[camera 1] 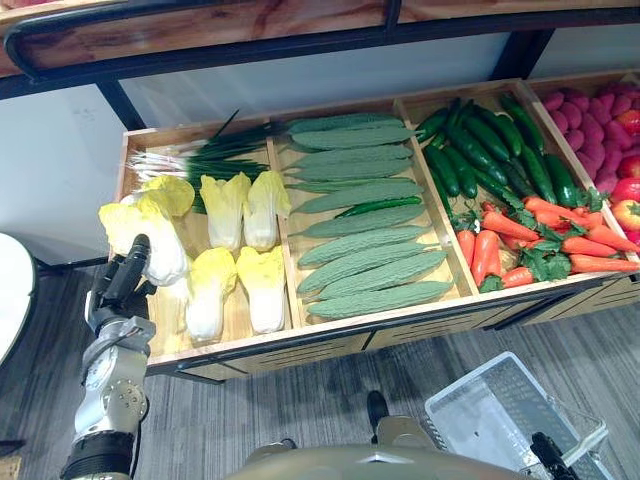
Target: Pick vegetable in the basket
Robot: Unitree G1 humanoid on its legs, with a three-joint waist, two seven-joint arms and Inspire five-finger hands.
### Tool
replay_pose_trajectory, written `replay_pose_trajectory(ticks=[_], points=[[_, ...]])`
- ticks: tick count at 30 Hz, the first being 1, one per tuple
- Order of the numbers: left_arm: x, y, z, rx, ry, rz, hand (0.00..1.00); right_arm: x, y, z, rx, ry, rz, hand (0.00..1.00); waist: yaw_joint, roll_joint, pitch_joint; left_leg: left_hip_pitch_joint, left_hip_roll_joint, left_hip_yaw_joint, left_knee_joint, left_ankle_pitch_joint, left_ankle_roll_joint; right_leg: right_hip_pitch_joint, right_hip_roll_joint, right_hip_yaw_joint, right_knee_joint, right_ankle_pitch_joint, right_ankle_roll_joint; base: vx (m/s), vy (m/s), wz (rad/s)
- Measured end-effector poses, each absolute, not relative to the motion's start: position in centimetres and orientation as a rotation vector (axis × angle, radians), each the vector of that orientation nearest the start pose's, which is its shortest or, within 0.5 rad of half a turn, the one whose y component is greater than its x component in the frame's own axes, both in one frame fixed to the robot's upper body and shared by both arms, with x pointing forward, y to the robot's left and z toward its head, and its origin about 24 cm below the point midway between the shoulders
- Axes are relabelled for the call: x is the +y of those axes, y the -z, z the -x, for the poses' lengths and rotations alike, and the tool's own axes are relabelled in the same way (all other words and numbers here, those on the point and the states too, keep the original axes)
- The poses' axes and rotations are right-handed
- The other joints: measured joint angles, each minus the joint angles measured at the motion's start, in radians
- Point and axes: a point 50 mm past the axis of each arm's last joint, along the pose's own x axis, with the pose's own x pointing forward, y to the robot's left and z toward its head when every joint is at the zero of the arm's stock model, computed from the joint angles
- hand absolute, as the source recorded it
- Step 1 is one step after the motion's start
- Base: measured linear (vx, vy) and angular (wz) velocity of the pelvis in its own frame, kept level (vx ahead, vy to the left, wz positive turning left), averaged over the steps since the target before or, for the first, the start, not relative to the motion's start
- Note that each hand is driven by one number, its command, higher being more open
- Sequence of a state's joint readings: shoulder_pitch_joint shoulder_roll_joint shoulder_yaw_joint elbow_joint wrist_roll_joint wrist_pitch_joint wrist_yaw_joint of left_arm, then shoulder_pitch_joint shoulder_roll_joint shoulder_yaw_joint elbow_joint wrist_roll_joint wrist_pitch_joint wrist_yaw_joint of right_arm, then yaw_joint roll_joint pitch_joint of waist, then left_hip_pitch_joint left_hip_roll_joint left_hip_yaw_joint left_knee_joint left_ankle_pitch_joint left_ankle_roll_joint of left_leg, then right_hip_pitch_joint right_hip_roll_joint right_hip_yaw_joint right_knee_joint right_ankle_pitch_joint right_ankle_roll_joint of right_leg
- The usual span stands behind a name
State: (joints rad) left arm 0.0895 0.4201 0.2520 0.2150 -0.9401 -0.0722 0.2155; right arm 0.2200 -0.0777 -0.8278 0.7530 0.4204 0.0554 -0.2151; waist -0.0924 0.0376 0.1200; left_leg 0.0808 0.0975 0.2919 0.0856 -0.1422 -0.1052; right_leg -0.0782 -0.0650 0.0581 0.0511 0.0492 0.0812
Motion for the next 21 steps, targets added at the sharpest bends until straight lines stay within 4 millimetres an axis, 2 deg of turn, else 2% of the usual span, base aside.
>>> replay_pose_trajectory(ticks=[4, 8, 13, 18, 21], points=[[31.9, -3.7, -21.2, 0.004, -0.612, 0.514, 0.00, -30.8, 12.8, -2.0, 0.818, 1.284, -0.522, 0.00, 0.007, -0.013, -0.009, 0.000, -0.001, -0.005, -0.001, -0.001, 0.001, 0.003, 0.000, -0.001, 0.000, -0.002, -0.003, 0.00, 0.002, 0.03], [31.9, -4.8, -21.2, -0.065, -0.623, 0.530, 0.00, -30.6, 12.9, -1.9, 0.825, 1.286, -0.529, 0.00, 0.008, -0.013, -0.009, 0.003, -0.002, -0.011, 0.002, -0.003, 0.002, 0.010, -0.001, -0.002, 0.001, -0.008, -0.004, 0.00, 0.004, 0.05], [31.1, -7.3, -21.6, -0.170, -0.540, 0.511, 0.00, -30.6, 12.9, -2.4, 0.816, 1.275, -0.535, 0.00, 0.009, -0.008, -0.011, 0.015, -0.002, -0.015, 0.001, -0.006, 0.002, 0.009, 0.000, -0.004, 0.034, -0.033, -0.005, 0.00, 0.000, 0.02], [31.2, -10.3, -22.2, -0.243, -0.397, 0.345, 0.00, -30.6, 12.8, -2.8, 0.801, 1.263, -0.534, 0.00, 0.007, 0.004, -0.019, 0.015, 0.000, -0.015, 0.001, -0.010, 0.001, 0.009, 0.001, -0.004, 0.036, -0.037, -0.006, 0.00, 0.000, 0.00], [31.0, -11.4, -22.7, -0.263, -0.337, 0.289, 0.00, -30.7, 12.8, -2.9, 0.798, 1.261, -0.534, 0.00, 0.006, 0.009, -0.022, 0.016, -0.001, -0.015, -0.001, -0.011, 0.002, 0.009, 0.002, -0.002, 0.036, -0.038, -0.008, 0.01, 0.003, 0.00]])
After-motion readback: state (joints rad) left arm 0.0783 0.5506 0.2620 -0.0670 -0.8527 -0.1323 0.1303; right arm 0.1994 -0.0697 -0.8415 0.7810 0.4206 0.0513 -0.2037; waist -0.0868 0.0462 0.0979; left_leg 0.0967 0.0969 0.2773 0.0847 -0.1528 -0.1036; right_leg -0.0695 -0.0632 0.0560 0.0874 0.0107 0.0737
